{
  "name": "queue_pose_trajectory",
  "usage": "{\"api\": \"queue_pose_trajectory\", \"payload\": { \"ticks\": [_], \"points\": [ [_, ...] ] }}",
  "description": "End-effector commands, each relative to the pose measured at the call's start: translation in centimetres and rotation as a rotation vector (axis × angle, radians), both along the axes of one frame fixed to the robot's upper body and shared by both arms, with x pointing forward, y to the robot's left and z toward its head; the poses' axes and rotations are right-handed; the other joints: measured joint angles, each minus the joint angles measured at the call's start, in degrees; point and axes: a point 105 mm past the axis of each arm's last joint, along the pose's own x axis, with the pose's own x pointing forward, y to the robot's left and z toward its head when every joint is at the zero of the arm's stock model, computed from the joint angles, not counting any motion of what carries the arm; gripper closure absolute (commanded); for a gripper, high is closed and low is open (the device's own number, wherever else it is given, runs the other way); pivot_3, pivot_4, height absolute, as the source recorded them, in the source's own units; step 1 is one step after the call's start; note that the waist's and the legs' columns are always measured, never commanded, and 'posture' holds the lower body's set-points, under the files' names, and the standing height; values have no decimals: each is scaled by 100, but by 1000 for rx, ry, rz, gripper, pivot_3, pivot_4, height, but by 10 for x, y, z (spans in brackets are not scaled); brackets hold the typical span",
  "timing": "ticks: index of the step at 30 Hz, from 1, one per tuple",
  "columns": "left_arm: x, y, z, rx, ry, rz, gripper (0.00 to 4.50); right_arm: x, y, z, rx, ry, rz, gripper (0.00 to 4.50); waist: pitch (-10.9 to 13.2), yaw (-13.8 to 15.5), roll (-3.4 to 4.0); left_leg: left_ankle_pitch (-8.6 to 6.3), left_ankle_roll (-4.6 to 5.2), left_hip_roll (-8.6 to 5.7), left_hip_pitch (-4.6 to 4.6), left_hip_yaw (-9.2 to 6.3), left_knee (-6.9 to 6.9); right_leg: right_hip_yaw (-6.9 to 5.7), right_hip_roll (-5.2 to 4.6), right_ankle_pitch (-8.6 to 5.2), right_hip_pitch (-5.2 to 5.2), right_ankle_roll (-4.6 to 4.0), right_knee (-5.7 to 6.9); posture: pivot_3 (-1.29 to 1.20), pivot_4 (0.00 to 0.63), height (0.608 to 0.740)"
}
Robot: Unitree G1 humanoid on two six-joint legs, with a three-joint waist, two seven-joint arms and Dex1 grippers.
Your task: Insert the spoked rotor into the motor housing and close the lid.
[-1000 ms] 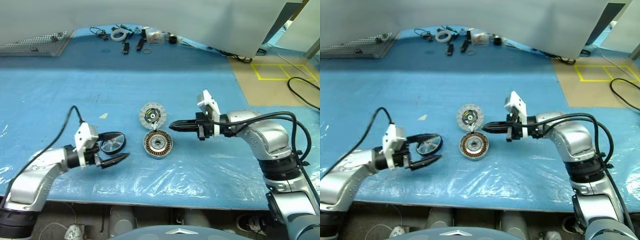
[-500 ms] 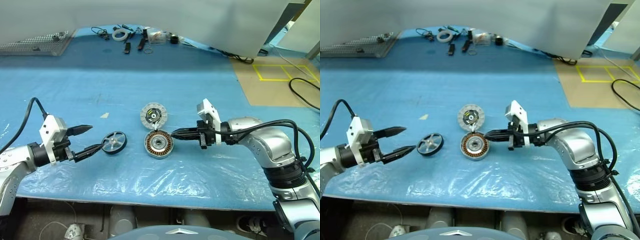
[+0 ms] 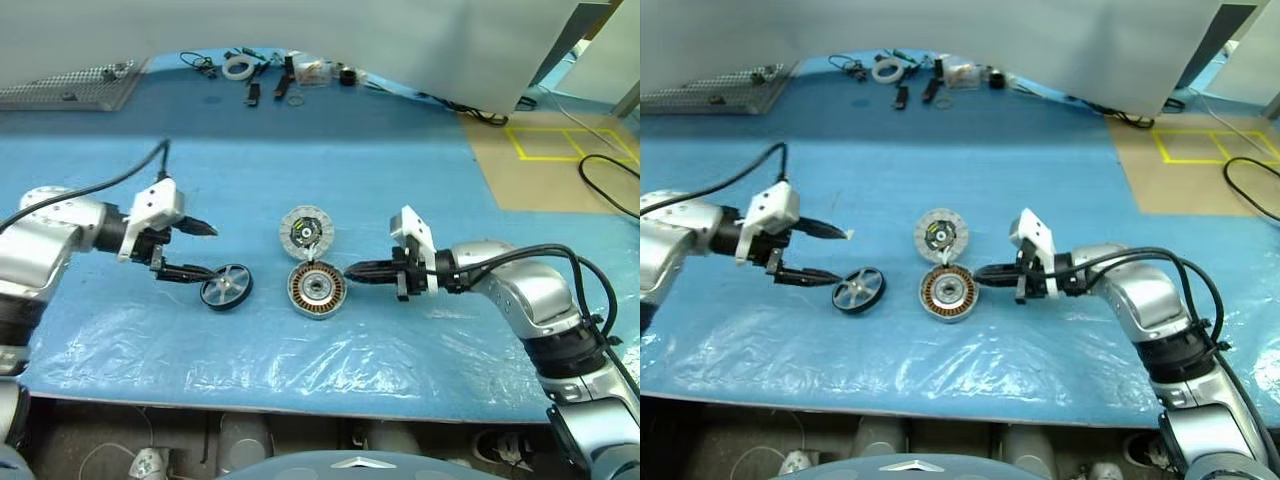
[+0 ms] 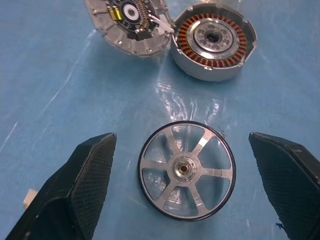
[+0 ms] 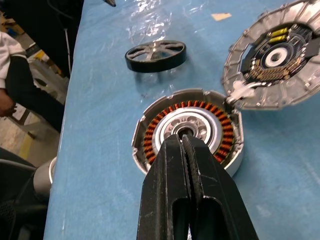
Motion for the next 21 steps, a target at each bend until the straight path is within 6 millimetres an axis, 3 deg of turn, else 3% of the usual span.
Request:
{"api": "queue_pose_trajectory", "payload": {
  "ticks": [1, 7, 13, 21],
  "points": [
    [1, -5, 5, 72, -62, -153, 0, -17, -4, 12, 22, -48, 48, 4481, 0, 27, 0, 0, 0, 0, -7, -1, 0, -2, 0, 0, -1, 0, -6, 0, 150, 740],
    [10, -5, -3, 204, -180, -324, 0, -27, -9, 9, -4, -29, 5, 4481, 0, 81, 0, -1, -1, 1, -6, -4, 6, -2, -4, -3, -1, -5, 0, 0, 150, 740],
    [19, -6, -12, 287, -176, -392, 0, -35, -15, 1, -54, -47, -19, 4481, 0, 178, 0, -1, -1, -3, -3, -4, 21, 2, -11, -8, 1, -13, 8, 0, 150, 740],
    [23, -6, -25, 290, -157, -418, 0, -31, 0, 29, 109, -112, -21, 4481, 0, 159, 0, -1, -2, -1, -5, -5, 21, 0, -10, 2, 1, 3, 10, 0, 150, 740]
  ]
}}
